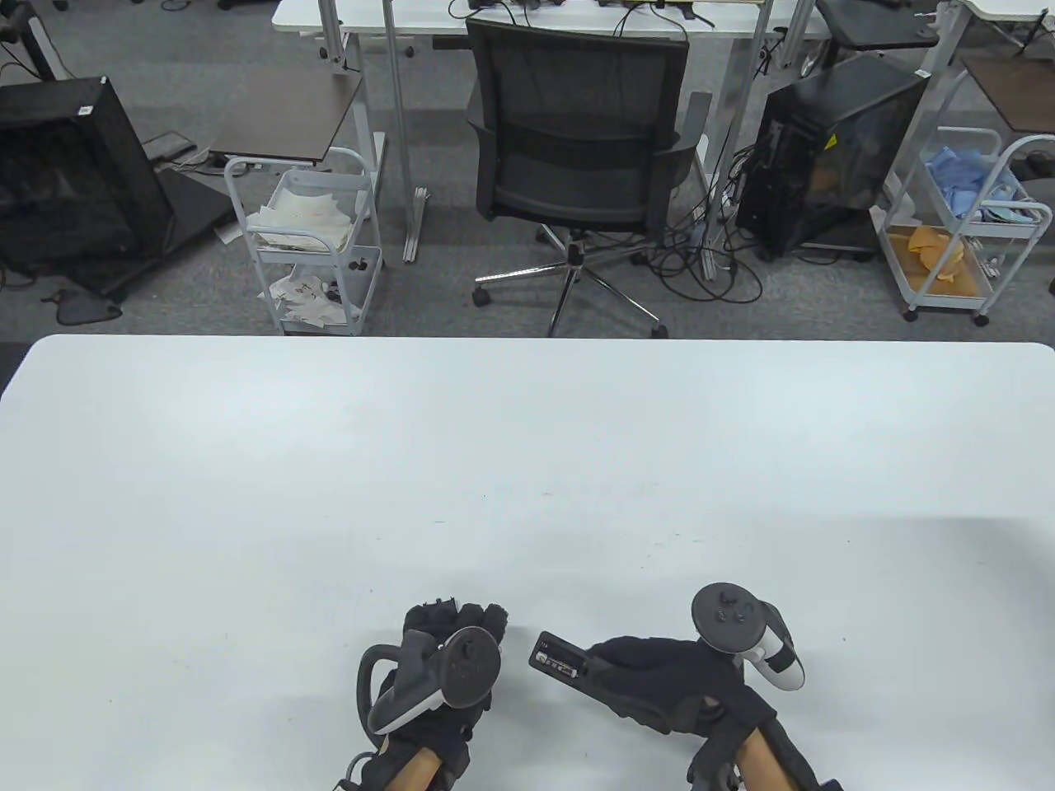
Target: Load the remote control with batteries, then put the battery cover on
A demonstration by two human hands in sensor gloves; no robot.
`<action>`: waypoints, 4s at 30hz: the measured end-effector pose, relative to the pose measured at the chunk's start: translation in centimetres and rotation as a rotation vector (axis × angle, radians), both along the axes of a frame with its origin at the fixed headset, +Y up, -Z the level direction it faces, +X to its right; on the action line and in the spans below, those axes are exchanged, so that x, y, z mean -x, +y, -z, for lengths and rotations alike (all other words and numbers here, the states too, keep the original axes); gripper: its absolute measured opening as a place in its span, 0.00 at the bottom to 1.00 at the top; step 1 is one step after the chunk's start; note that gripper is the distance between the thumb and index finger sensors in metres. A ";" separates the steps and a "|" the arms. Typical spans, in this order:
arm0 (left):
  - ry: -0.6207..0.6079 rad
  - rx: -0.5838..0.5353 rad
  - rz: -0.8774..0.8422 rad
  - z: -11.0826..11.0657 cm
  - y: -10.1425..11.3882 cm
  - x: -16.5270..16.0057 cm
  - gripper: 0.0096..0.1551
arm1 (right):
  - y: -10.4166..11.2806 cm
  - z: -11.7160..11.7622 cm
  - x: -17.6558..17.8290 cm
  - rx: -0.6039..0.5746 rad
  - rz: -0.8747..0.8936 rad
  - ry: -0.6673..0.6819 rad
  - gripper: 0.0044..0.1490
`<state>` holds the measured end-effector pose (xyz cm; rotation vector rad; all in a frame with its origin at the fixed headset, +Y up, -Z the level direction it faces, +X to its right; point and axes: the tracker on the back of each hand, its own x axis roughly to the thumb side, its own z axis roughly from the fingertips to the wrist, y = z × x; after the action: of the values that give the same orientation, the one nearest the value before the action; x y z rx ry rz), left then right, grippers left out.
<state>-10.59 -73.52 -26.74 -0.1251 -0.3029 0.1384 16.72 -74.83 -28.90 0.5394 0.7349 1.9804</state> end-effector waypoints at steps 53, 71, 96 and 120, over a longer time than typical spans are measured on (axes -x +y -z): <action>-0.180 -0.006 -0.061 0.7 -0.5 -1.7 0.30 | 0.0 0.2 -0.4 -0.023 -0.023 -0.029 0.36; -0.402 -0.075 -0.672 -0.2 0.9 0.3 0.28 | -0.4 0.1 0.2 -0.018 -0.067 0.000 0.36; -0.466 0.097 -0.723 0.3 -0.8 -1.5 0.27 | -0.7 -0.1 1.1 0.065 -0.024 0.099 0.35; -0.087 0.252 -0.971 0.1 -3.2 -1.1 0.52 | -0.8 0.2 0.6 0.094 -0.005 0.032 0.35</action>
<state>-9.50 -76.73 -26.80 -0.2258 -0.4124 1.1385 16.17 -75.58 -29.06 0.5140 0.8459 1.9350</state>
